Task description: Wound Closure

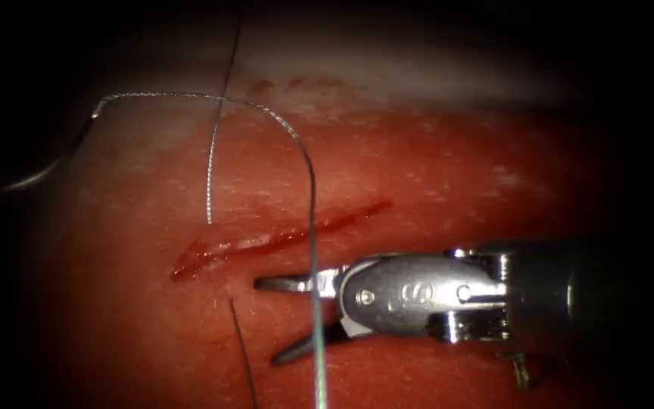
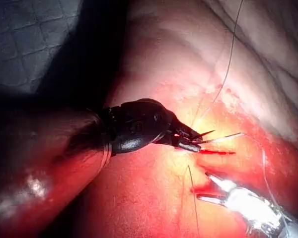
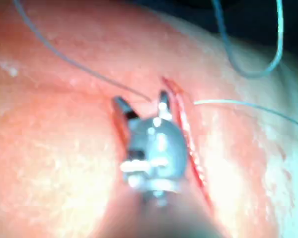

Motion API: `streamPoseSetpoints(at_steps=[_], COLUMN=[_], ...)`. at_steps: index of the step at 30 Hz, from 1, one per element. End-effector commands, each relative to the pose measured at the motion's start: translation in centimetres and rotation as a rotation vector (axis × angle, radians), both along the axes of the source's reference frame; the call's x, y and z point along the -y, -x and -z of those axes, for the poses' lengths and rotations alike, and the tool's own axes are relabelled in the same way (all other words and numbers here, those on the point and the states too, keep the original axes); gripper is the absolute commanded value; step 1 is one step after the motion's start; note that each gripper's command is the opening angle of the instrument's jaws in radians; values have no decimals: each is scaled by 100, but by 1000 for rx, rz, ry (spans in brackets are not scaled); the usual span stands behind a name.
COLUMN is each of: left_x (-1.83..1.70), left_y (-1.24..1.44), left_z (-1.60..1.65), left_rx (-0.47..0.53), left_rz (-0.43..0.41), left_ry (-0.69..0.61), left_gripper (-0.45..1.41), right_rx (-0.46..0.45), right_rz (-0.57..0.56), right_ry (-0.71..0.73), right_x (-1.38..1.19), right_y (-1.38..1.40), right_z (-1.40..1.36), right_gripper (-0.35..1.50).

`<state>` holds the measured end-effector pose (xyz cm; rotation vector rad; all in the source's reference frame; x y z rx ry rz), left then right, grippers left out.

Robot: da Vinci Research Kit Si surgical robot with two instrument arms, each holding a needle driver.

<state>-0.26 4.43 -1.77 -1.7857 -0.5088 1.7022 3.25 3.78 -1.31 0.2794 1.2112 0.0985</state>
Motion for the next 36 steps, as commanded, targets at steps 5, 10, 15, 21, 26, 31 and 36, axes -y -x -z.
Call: streamPoseSetpoints(at_steps=[5,10,15,21,26,31,36], left_x=[7,7,7,7,7,9,9], left_y=[5,5,5,5,6,9,9], left_z=[-7,-7,-7,-7,-8,-10,-10], left_rx=[2,2,2,2,1,-1,-1], left_rz=[-1,-1,-1,-1,0,1,1], left_ry=[-3,-3,-3,-3,-2,0,0], left_gripper=[-35,-35,-35,-35,-35,-35,-35], right_rx=[13,19,44,52,7,-59,-132], right_rz=[-8,-10,14,80,151,250,363], right_ry=[25,32,36,15,-29,-64,-88], right_x=[17,21,19,19,18,32,52], right_y=[-35,-42,-39,-24,-17,-12,-9], right_z=[-35,-41,-51,-41,-7,40,85], right_gripper=[121,104,-13,-35,-35,-35,-35])
